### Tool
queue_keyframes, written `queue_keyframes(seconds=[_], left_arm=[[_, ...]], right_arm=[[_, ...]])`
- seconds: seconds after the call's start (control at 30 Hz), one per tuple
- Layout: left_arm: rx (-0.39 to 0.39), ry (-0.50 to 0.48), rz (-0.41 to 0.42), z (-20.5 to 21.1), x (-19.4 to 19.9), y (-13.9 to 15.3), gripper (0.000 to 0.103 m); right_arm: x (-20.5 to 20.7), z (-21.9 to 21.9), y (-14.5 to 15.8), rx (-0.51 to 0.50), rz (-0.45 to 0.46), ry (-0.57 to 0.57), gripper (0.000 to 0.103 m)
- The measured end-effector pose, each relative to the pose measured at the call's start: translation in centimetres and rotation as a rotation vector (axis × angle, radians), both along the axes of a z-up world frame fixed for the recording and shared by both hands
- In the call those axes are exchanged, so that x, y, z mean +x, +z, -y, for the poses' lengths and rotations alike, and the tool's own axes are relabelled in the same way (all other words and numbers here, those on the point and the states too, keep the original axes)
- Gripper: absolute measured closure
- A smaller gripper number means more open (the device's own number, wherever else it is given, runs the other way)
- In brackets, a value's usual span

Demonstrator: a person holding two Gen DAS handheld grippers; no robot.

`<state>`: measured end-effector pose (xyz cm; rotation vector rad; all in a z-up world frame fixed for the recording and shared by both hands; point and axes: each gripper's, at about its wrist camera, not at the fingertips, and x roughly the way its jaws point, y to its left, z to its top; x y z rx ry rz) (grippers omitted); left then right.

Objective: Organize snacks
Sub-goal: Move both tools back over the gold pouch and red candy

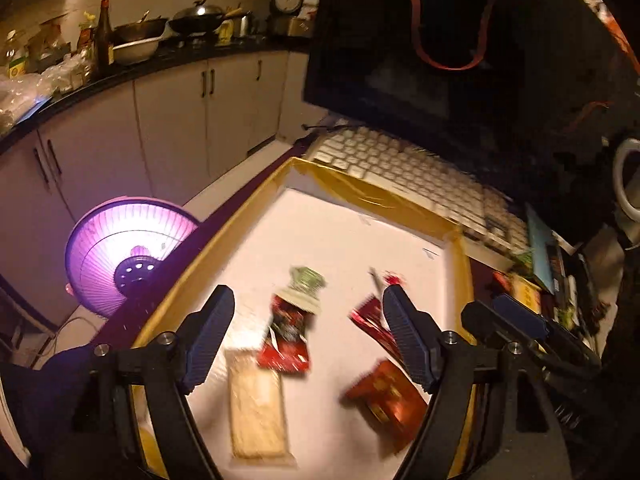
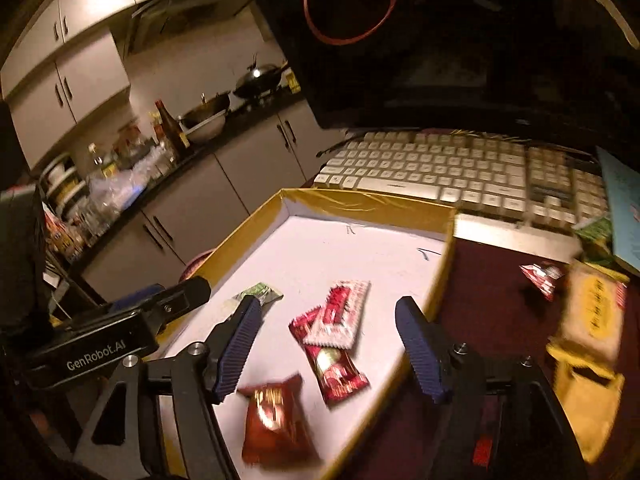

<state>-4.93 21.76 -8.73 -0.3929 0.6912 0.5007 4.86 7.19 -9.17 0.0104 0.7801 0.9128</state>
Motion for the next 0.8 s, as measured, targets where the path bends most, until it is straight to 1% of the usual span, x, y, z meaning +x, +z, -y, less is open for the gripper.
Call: queue_keyframes(seconds=[0.1, 0.2, 0.27, 0.3, 0.37, 0.4, 0.47, 0.57, 0.6, 0.67, 0.73, 0.8], left_arm=[[0.006, -0.027, 0.021, 1.7, -0.7, 0.1, 0.026], [-0.015, -0.083, 0.032, 3.2, -0.7, 0.1, 0.026], [-0.026, -0.112, 0.039, 4.4, -0.6, 0.1, 0.026], [-0.036, -0.132, 0.042, 5.0, -0.4, 0.1, 0.026], [-0.062, -0.179, 0.038, 6.1, 0.2, 0.2, 0.026], [-0.071, -0.209, 0.034, 6.9, 0.6, 0.2, 0.026], [-0.061, -0.253, 0.03, 8.4, 0.9, 0.3, 0.026], [-0.036, -0.286, 0.029, 10.2, 1.1, 0.4, 0.026], [-0.027, -0.295, 0.021, 10.7, 1.2, 0.4, 0.026], [-0.011, -0.31, -0.001, 11.5, 1.6, 0.2, 0.026], [-0.008, -0.313, 0.0, 11.8, 1.6, 0.3, 0.026], [-0.012, -0.311, 0.0, 12.0, 1.6, 0.3, 0.026]], right_arm=[[-0.4, 2.7, 0.0, 0.018, -0.022, -0.005, 0.031], [-0.7, 5.2, -0.5, -0.008, -0.018, -0.035, 0.031], [-0.6, 7.2, -0.9, -0.009, -0.039, -0.057, 0.031], [-0.3, 8.5, -1.2, 0.001, -0.071, -0.071, 0.031], [0.0, 10.4, -1.6, 0.019, -0.099, -0.092, 0.031], [0.2, 11.3, -1.7, 0.02, -0.103, -0.111, 0.031], [0.6, 12.8, -1.9, 0.015, -0.101, -0.149, 0.031], [1.3, 14.4, -2.2, -0.003, -0.109, -0.173, 0.031], [1.6, 14.9, -2.3, -0.012, -0.103, -0.195, 0.031], [2.5, 15.7, -2.6, -0.034, -0.121, -0.26, 0.031], [3.1, 15.8, -3.1, -0.064, -0.124, -0.299, 0.03], [3.7, 15.3, -3.3, -0.11, -0.102, -0.322, 0.031]])
